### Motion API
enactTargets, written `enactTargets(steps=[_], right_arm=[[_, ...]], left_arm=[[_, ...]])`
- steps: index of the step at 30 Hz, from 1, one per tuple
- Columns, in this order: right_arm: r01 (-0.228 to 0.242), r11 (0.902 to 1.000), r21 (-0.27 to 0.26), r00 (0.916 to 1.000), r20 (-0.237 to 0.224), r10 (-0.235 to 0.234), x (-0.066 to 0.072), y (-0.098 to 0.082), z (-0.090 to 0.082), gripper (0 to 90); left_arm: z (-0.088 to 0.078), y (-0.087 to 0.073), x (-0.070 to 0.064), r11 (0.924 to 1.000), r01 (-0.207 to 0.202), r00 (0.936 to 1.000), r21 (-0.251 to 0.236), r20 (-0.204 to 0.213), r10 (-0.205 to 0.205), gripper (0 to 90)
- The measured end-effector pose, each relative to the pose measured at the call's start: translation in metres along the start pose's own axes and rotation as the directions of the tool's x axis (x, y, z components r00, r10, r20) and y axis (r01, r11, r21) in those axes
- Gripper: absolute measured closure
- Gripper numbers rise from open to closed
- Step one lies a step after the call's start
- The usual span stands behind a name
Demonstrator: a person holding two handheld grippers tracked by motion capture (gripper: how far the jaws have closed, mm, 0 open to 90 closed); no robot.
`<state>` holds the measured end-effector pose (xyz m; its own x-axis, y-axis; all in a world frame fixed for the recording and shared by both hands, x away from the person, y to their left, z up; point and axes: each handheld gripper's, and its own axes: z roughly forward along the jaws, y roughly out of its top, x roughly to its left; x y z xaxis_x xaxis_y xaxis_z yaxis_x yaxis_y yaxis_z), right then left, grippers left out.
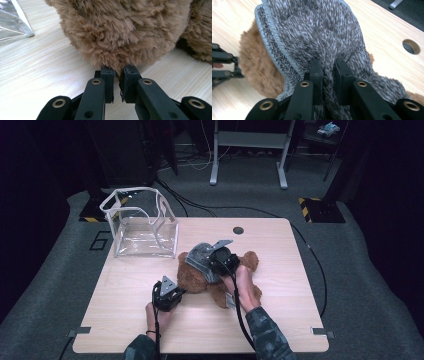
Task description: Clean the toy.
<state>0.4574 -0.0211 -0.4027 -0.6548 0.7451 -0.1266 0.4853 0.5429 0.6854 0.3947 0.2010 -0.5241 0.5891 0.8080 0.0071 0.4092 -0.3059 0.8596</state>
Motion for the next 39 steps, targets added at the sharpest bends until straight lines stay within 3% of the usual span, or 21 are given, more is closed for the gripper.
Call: enactTargets(steps=[6, 15, 18, 21, 28, 30, 32, 34, 36, 38, 39], right_arm=[[-0.013, 0.9997, -0.022, 0.9996, 0.023, 0.013, -0.006, -0.003, -0.006, 78.5], [0.030, 0.9995, -0.013, 0.9995, 0.005, -0.030, 0.012, 0.007, 0.001, 78.4], [0.044, 0.9990, -0.002, 0.9985, 0.032, -0.044, 0.006, 0.003, 0.001, 78.6], [0.018, 0.9997, 0.016, 0.9991, 0.038, -0.018, -0.003, -0.005, -0.002, 78.7], [-0.007, 0.9988, 0.049, 0.9921, 0.125, 0.001, -0.028, -0.015, -0.015, 78.7], [-0.049, 0.9982, 0.035, 0.9947, 0.092, 0.046, -0.029, -0.011, -0.018, 78.7], [-0.035, 0.9993, -0.012, 0.9983, 0.047, 0.035, -0.023, -0.002, -0.019, 78.7], [-0.020, 0.9996, -0.022, 0.9998, -0.002, 0.020, -0.011, 0.007, -0.014, 78.6], [0.040, 0.9990, 0.021, 0.9992, 0.002, -0.040, -0.001, 0.011, -0.004, 78.7], [0.043, 0.9970, 0.064, 0.9986, 0.029, -0.044, 0.000, 0.005, 0.002, 78.9], [0.021, 0.9979, 0.062, 0.9995, 0.022, -0.022, -0.006, 0.000, 0.002, 78.9]], left_arm=[[0.001, 0.000, -0.001, 1.0000, 0.001, 0.9999, -0.008, -0.010, -0.001, 81.9], [0.001, 0.000, -0.001, 1.0000, 0.003, 0.9999, -0.008, -0.010, -0.003, 81.9], [0.001, 0.000, -0.001, 1.0000, 0.003, 1.0000, -0.008, -0.009, -0.003, 82.0], [0.001, -0.001, -0.001, 0.9999, 0.011, 0.9999, -0.009, -0.005, -0.011, 82.0], [0.001, 0.000, -0.001, 0.9999, 0.003, 1.0000, -0.010, -0.008, -0.003, 82.0], [0.001, 0.000, -0.001, 1.0000, 0.004, 0.9999, -0.008, -0.009, -0.004, 82.0], [0.001, 0.000, -0.001, 1.0000, 0.004, 1.0000, -0.008, -0.008, -0.004, 82.0], [0.001, 0.000, 0.000, 1.0000, 0.001, 1.0000, -0.003, -0.007, -0.001, 82.0], [0.001, 0.000, -0.001, 0.9999, 0.009, 0.9999, -0.007, -0.008, -0.009, 82.1], [0.001, 0.000, 0.000, 0.9999, 0.008, 1.0000, -0.010, -0.006, -0.008, 82.0], [0.000, 0.000, 0.000, 1.0000, 0.002, 1.0000, -0.003, 0.001, -0.002, 82.0]])
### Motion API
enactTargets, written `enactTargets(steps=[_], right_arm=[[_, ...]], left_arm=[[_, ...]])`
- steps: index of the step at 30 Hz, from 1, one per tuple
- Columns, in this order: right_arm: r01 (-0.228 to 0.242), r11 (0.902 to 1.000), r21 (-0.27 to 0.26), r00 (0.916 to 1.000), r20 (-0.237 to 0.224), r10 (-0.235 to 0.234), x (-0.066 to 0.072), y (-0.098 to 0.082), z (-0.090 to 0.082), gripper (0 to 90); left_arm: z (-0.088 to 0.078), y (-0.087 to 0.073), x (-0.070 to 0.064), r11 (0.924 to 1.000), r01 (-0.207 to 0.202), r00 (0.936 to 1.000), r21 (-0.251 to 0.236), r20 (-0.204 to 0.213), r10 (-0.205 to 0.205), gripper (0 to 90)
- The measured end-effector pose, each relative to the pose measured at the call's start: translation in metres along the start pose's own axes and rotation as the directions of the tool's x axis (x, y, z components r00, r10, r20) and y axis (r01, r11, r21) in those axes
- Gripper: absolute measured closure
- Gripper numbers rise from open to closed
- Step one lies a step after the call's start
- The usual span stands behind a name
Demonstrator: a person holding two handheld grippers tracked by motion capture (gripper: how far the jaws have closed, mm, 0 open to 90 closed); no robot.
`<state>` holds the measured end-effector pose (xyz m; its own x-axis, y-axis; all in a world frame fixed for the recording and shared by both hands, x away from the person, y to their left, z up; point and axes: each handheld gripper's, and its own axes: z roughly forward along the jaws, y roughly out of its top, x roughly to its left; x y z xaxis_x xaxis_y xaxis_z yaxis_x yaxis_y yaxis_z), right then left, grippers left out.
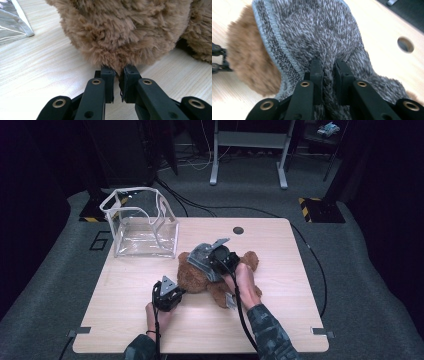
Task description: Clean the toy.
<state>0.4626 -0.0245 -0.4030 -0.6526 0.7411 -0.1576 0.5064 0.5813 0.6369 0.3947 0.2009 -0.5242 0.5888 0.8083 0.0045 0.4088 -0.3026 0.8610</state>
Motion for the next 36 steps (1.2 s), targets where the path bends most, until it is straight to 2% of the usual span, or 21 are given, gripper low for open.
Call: enactTargets(steps=[1, 2, 3, 5, 9, 10, 11, 12, 15, 16, 17, 18, 20, 21, 22, 23, 25, 30, 36], right_arm=[[-0.040, 0.9992, -0.002, 0.9992, -0.002, 0.040, -0.006, -0.005, -0.002, 79.0], [-0.024, 0.9996, -0.012, 0.9996, 0.013, 0.024, -0.013, -0.008, -0.003, 79.0], [-0.052, 0.9986, -0.007, 0.9983, 0.028, 0.052, -0.020, -0.014, -0.007, 79.0], [-0.076, 0.9971, -0.007, 0.9959, 0.050, 0.076, -0.031, -0.021, -0.012, 79.0], [-0.105, 0.9945, -0.001, 0.9894, 0.101, 0.105, -0.048, -0.030, -0.021, 78.9], [-0.105, 0.9945, -0.003, 0.9895, 0.099, 0.105, -0.050, -0.030, -0.022, 78.9], [-0.133, 0.9910, -0.019, 0.9868, 0.091, 0.134, -0.050, -0.027, -0.024, 78.9], [-0.136, 0.9900, -0.038, 0.9870, 0.082, 0.138, -0.048, -0.023, -0.027, 78.9], [-0.117, 0.9898, -0.082, 0.9928, 0.018, 0.118, -0.034, -0.009, -0.027, 78.8], [-0.093, 0.9925, -0.079, 0.9954, 0.016, 0.095, -0.029, -0.006, -0.025, 78.8], [-0.056, 0.9969, -0.055, 0.9981, 0.022, 0.057, -0.023, -0.002, -0.021, 78.8], [-0.050, 0.9982, -0.033, 0.9983, 0.028, 0.051, -0.020, -0.001, -0.017, 78.9], [-0.031, 0.9995, 0.004, 0.9981, 0.053, 0.030, -0.023, -0.005, -0.010, 79.0], [-0.078, 0.9969, 0.011, 0.9962, 0.040, 0.078, -0.030, -0.012, -0.007, 79.1], [-0.092, 0.9957, -0.004, 0.9952, 0.032, 0.092, -0.037, -0.016, -0.006, 79.2], [-0.132, 0.9912, -0.010, 0.9905, 0.037, 0.132, -0.043, -0.021, -0.007, 79.3], [-0.172, 0.9849, -0.025, 0.9838, 0.048, 0.173, -0.057, -0.030, -0.009, 79.3], [-0.223, 0.9747, -0.020, 0.9723, 0.069, 0.223, -0.074, -0.042, -0.007, 79.4], [-0.303, 0.9530, -0.009, 0.9494, 0.084, 0.303, -0.095, -0.057, 0.004, 79.8]], left_arm=[[0.000, 0.000, 0.000, 1.0000, 0.000, 1.0000, -0.001, -0.001, 0.000, 82.0], [0.000, 0.000, 0.000, 1.0000, 0.000, 1.0000, -0.001, 0.000, 0.000, 82.1], [0.000, 0.000, 0.000, 1.0000, 0.000, 1.0000, 0.000, 0.000, 0.000, 82.1], [0.000, 0.000, 0.000, 1.0000, -0.005, 1.0000, -0.001, -0.004, 0.005, 82.1], [0.001, 0.000, -0.001, 1.0000, 0.001, 1.0000, -0.007, -0.009, -0.001, 82.2], [0.001, 0.000, -0.001, 1.0000, 0.002, 0.9999, -0.005, -0.011, -0.002, 82.2], [0.000, 0.000, 0.000, 1.0000, -0.002, 1.0000, 0.006, -0.005, 0.002, 82.2], [0.001, 0.000, -0.001, 1.0000, -0.001, 1.0000, 0.006, -0.006, 0.001, 82.3], [0.001, 0.000, -0.001, 1.0000, 0.001, 1.0000, 0.010, -0.006, -0.001, 82.4], [0.001, 0.000, -0.001, 1.0000, 0.001, 1.0000, 0.008, -0.008, -0.001, 82.4], [0.001, 0.000, -0.001, 1.0000, 0.001, 1.0000, 0.010, -0.007, -0.001, 82.4], [0.001, 0.000, -0.001, 1.0000, 0.002, 1.0000, 0.008, -0.009, -0.002, 82.4], [0.001, 0.000, -0.001, 1.0000, 0.000, 1.0000, 0.005, -0.005, 0.000, 82.5], [0.001, 0.000, -0.001, 1.0000, -0.001, 1.0000, 0.005, -0.005, 0.001, 82.5], [0.000, 0.000, -0.001, 0.9999, -0.006, 1.0000, 0.010, -0.003, 0.006, 82.5], [0.000, 0.000, -0.001, 0.9999, -0.006, 1.0000, 0.010, -0.003, 0.007, 82.5], [0.000, 0.000, -0.001, 0.9999, -0.007, 1.0000, 0.010, -0.005, 0.007, 82.5], [0.000, 0.000, -0.001, 0.9999, -0.008, 1.0000, 0.009, -0.005, 0.008, 82.6], [0.001, 0.000, -0.001, 0.9999, -0.007, 0.9999, 0.012, -0.009, 0.007, 82.8]])
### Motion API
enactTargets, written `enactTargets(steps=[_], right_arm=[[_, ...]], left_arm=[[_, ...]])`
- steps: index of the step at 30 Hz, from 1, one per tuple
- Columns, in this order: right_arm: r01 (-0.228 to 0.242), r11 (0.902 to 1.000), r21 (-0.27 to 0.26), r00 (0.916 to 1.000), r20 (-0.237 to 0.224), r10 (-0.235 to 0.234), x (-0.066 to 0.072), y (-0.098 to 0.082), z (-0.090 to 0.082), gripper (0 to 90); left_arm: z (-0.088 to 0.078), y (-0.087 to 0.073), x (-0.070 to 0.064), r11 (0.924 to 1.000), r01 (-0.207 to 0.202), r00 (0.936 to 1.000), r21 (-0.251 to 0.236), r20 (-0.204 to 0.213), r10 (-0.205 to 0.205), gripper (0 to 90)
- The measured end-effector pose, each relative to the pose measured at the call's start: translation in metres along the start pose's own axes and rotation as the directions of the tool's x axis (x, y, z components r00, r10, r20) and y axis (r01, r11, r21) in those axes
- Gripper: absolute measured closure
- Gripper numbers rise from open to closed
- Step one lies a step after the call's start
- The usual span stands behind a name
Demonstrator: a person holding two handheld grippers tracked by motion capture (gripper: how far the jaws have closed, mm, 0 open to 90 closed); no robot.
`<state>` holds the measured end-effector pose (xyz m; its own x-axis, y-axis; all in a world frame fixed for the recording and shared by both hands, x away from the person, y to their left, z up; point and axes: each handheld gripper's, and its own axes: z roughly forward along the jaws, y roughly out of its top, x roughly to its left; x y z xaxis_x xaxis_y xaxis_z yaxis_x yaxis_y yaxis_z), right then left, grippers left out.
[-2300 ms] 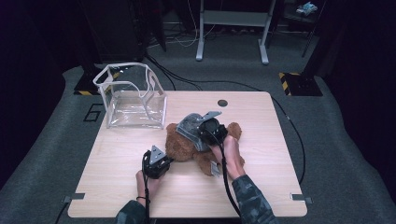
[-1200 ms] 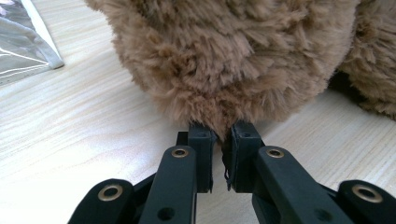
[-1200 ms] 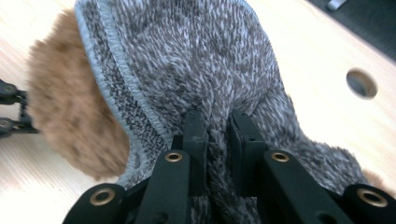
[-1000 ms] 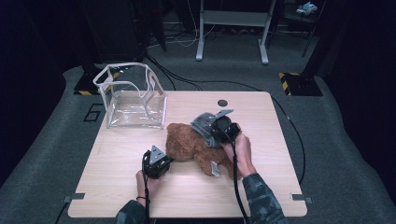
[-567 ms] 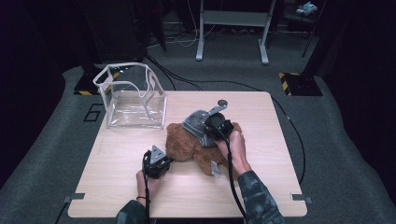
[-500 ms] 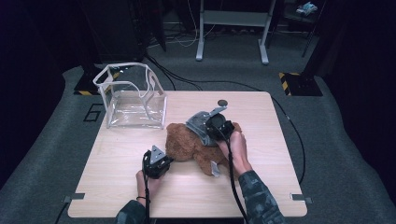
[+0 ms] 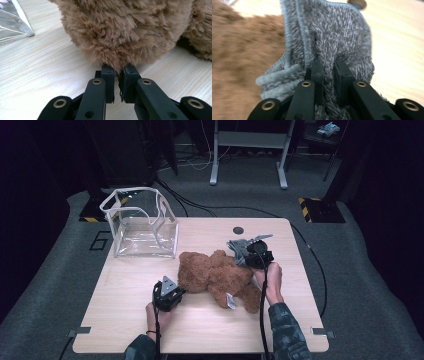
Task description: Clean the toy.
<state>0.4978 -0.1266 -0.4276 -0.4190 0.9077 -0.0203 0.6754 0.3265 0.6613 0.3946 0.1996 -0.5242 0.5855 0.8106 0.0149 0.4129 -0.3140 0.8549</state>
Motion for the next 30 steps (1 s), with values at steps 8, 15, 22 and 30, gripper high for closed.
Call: enactTargets(steps=[8, 15, 22, 30], right_arm=[[-0.066, 0.9952, 0.072, 0.9977, 0.021, 0.065, -0.020, -0.020, 0.019, 80.2], [-0.069, 0.9947, 0.077, 0.9927, 0.105, 0.061, -0.039, -0.023, 0.002, 80.0], [-0.052, 0.9985, -0.019, 0.9987, -0.003, 0.051, -0.018, -0.007, -0.027, 80.0], [-0.106, 0.9910, 0.082, 0.9942, -0.009, 0.107, -0.028, -0.030, 0.020, 80.2]], left_arm=[[0.001, 0.000, -0.001, 1.0000, 0.002, 1.0000, -0.002, -0.006, -0.002, 82.9], [0.001, 0.000, -0.001, 1.0000, 0.001, 1.0000, 0.001, -0.005, -0.001, 82.9], [0.001, 0.000, -0.001, 1.0000, -0.001, 1.0000, 0.005, -0.006, 0.001, 82.9], [0.001, 0.000, -0.001, 1.0000, 0.000, 1.0000, 0.005, -0.004, 0.000, 83.0]])
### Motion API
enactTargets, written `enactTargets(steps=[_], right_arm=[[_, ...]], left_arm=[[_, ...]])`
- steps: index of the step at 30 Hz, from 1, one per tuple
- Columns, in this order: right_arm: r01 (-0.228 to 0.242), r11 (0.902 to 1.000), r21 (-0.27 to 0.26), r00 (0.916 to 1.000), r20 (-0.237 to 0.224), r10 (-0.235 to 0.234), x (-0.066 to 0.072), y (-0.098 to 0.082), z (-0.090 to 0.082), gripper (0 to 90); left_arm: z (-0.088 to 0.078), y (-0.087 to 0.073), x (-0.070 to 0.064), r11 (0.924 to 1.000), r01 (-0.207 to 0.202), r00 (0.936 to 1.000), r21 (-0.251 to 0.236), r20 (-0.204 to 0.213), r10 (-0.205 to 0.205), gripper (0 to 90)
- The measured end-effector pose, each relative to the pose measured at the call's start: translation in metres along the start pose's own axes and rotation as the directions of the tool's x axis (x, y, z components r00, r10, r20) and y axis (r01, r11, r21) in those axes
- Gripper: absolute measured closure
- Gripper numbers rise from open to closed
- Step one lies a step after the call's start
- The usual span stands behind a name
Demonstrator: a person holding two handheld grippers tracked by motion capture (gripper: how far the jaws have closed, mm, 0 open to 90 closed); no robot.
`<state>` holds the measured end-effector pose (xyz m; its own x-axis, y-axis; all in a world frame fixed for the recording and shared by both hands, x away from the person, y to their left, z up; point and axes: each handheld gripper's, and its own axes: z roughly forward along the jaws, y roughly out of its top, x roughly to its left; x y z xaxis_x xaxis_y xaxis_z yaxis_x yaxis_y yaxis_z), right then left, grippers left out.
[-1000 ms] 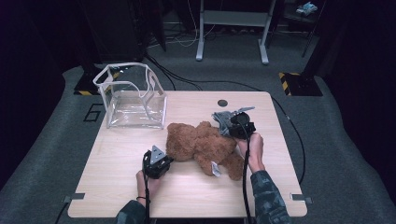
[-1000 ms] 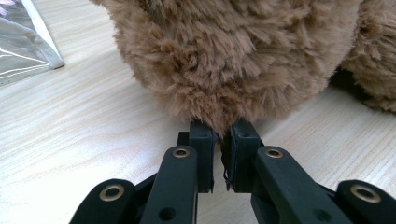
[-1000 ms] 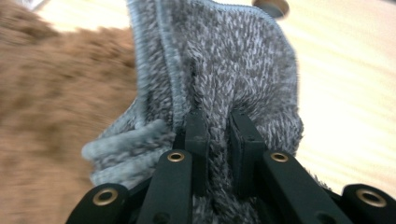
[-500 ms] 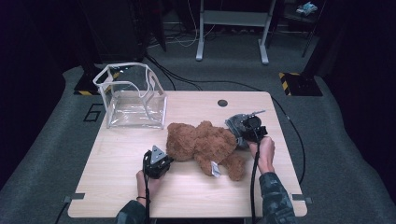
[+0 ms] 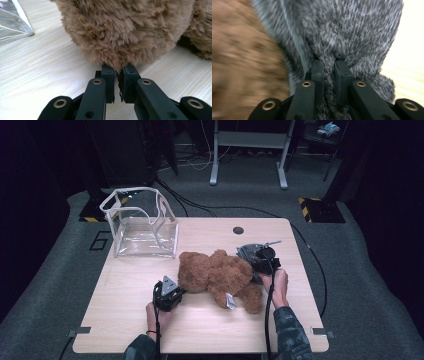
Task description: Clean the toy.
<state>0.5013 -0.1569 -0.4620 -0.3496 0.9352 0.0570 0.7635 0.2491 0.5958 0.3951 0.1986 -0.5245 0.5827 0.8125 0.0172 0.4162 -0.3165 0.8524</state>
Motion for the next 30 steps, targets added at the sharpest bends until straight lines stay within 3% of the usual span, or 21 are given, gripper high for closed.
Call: enactTargets(steps=[2, 4, 6, 8, 10, 13, 15, 18, 24, 30], right_arm=[[0.026, 0.9995, 0.016, 0.9989, 0.039, -0.027, -0.003, -0.002, -0.002, 80.1], [0.021, 0.9997, 0.010, 0.9985, 0.051, -0.021, -0.004, 0.000, -0.014, 80.2], [0.033, 0.9986, -0.042, 0.9980, 0.056, -0.030, -0.004, 0.005, -0.035, 80.1], [0.035, 0.9939, -0.104, 0.9988, 0.037, -0.032, 0.000, 0.010, -0.061, 80.1], [0.065, 0.9845, -0.163, 0.9979, 0.002, -0.065, 0.011, 0.014, -0.086, 80.2], [0.116, 0.9768, -0.180, 0.9914, -0.038, -0.125, 0.030, 0.015, -0.101, 80.2], [0.142, 0.9780, -0.153, 0.9871, -0.052, -0.151, 0.041, 0.013, -0.097, 80.2], [0.155, 0.9831, -0.097, 0.9867, -0.033, -0.159, 0.042, 0.006, -0.074, 80.3], [0.071, 0.9966, -0.041, 0.9968, -0.033, -0.072, 0.021, -0.016, -0.038, 80.6], [0.050, 0.9978, 0.044, 0.9983, -0.031, -0.049, 0.014, -0.032, -0.010, 80.5]], left_arm=[[0.000, 0.000, 0.000, 1.0000, 0.000, 1.0000, 0.001, 0.000, 0.000, 83.0], [0.000, 0.000, 0.000, 1.0000, 0.000, 1.0000, -0.002, -0.002, 0.000, 83.0], [0.000, 0.000, 0.000, 1.0000, 0.000, 1.0000, -0.002, -0.002, 0.000, 82.9], [0.000, 0.000, 0.000, 1.0000, -0.001, 1.0000, 0.001, -0.001, 0.001, 82.9], [0.000, 0.000, 0.000, 1.0000, -0.002, 1.0000, 0.001, -0.002, 0.002, 83.0], [0.000, 0.000, 0.000, 1.0000, -0.002, 1.0000, 0.001, -0.004, 0.002, 83.0], [0.000, 0.000, -0.001, 1.0000, -0.002, 1.0000, 0.002, -0.004, 0.002, 83.0], [0.000, 0.000, -0.001, 1.0000, 0.000, 1.0000, 0.003, -0.003, 0.000, 83.0], [0.000, 0.000, -0.001, 1.0000, -0.006, 1.0000, 0.006, -0.001, 0.006, 83.0], [0.000, 0.000, -0.001, 0.9999, -0.007, 1.0000, 0.009, -0.001, 0.007, 83.0]])
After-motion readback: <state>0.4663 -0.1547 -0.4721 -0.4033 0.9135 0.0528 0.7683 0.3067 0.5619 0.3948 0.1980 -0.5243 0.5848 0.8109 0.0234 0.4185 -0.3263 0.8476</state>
